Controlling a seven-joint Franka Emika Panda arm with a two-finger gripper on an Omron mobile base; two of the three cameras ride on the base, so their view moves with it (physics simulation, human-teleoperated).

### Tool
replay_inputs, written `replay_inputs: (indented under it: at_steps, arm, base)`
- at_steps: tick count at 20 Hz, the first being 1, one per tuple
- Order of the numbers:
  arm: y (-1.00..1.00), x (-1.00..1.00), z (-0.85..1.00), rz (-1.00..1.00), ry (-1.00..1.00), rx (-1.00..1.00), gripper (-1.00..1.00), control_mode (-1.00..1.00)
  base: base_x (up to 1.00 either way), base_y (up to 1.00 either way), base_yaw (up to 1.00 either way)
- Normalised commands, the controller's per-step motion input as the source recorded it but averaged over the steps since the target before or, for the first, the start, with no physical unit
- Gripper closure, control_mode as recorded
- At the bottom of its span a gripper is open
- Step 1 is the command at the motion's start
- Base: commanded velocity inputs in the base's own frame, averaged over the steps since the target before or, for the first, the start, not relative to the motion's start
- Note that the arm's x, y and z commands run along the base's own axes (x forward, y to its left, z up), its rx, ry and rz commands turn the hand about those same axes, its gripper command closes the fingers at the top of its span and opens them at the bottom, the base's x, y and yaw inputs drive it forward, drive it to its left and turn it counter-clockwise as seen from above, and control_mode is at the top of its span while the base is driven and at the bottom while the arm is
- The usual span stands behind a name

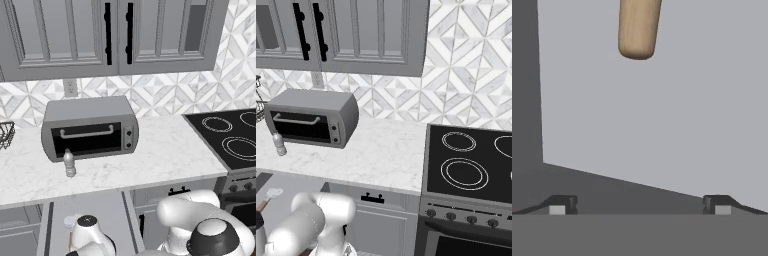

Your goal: Pick the pizza cutter from the drawer and place it on the counter.

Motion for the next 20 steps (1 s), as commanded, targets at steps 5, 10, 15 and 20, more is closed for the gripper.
replay_inputs:
  at_steps: [5,10,15,20]
  arm:
    - [0.0,-0.88,0.15,-0.06,0.07,0.0,-1.0,-1.0]
    - [0.0,-0.75,0.36,-0.11,0.05,0.0,-1.0,-1.0]
    - [-0.05,0.17,0.42,-0.14,0.0,-0.02,-1.0,-1.0]
    - [0.0,0.82,0.4,-0.09,0.0,0.0,-1.0,-1.0]
  base:
    - [0.0,0.0,0.0]
    - [0.0,0.0,0.0]
    - [0.0,0.0,0.0]
    - [0.0,0.0,0.0]
